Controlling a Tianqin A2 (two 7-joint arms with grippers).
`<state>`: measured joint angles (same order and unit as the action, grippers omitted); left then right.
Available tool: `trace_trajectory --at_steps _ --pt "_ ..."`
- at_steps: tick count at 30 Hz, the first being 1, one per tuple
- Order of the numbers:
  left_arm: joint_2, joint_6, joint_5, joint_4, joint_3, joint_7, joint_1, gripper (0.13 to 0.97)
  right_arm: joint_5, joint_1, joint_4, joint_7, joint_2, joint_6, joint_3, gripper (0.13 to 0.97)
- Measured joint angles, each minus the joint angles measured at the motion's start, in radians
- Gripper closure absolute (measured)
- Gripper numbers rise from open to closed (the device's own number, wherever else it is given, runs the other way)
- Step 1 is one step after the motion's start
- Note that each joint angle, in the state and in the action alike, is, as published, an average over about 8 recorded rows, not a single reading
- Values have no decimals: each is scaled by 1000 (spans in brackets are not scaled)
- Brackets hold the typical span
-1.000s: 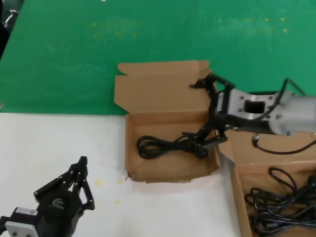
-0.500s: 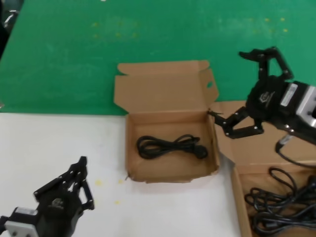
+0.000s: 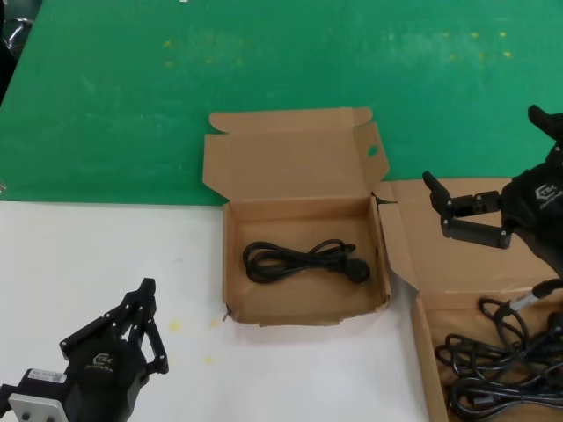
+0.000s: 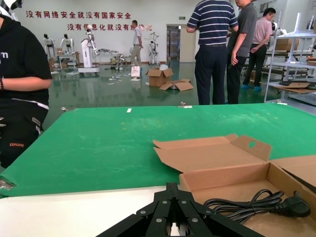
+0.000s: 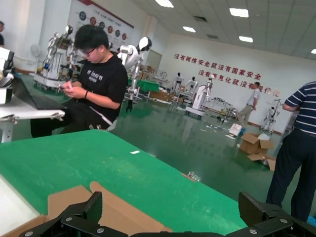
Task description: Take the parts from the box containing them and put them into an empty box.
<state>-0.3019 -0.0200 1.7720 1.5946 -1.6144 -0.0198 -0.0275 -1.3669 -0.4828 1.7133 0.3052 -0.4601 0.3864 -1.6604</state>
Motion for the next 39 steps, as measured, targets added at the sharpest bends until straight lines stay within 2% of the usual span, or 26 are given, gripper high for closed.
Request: trace_trajectory --at_steps 13,22,31,39 --pt "0 0 0 0 0 0 0 966 -9 17 5 11 9 -17 14 129" --pt "0 1 1 0 1 1 1 931 -26 36 0 -1 15 -31 16 129" --pt "0 3 4 1 2 3 4 831 -71 85 -12 -35 31 -70 21 129" --pt "0 5 7 1 4 5 7 665 -116 135 -25 -68 47 -110 26 129"
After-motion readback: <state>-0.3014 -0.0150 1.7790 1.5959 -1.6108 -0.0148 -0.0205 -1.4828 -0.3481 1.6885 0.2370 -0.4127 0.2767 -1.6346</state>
